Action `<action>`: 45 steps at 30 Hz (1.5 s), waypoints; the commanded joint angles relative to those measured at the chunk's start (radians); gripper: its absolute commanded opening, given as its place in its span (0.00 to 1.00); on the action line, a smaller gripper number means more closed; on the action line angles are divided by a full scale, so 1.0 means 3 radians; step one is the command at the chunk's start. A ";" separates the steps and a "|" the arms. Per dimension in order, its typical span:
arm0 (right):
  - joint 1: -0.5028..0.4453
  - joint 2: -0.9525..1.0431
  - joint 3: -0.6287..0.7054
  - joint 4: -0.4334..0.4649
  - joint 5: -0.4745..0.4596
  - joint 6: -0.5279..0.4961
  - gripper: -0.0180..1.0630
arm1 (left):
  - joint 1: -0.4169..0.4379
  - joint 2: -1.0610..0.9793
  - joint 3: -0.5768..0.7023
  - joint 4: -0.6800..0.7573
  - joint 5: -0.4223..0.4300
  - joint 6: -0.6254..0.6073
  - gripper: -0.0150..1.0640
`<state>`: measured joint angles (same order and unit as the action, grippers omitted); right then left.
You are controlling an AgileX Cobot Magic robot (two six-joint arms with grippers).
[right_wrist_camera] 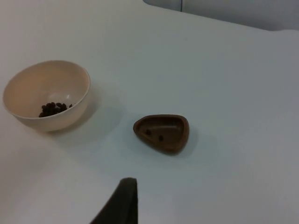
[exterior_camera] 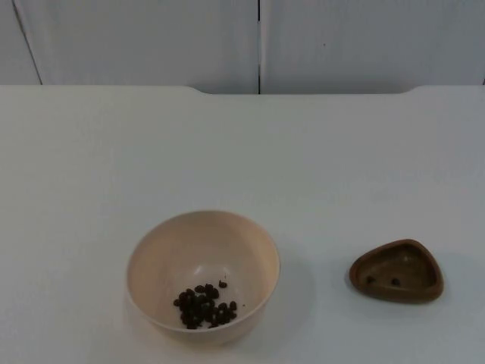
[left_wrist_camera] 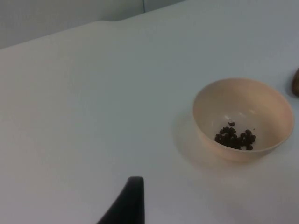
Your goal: Pick up the bowl with the left hand and pour the coffee beans from the cup into the bowl with the right hand.
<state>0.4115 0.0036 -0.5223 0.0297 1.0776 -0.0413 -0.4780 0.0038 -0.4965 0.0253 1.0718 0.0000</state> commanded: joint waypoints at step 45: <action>-0.1243 -0.0012 0.0020 0.0002 -0.0003 0.0012 0.99 | 0.0554 -0.0013 0.0011 0.0026 0.0010 -0.0027 0.99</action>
<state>0.0465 0.0036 -0.5223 0.0297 1.0782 -0.0413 -0.3411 0.0038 -0.4965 0.0253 1.0718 0.0000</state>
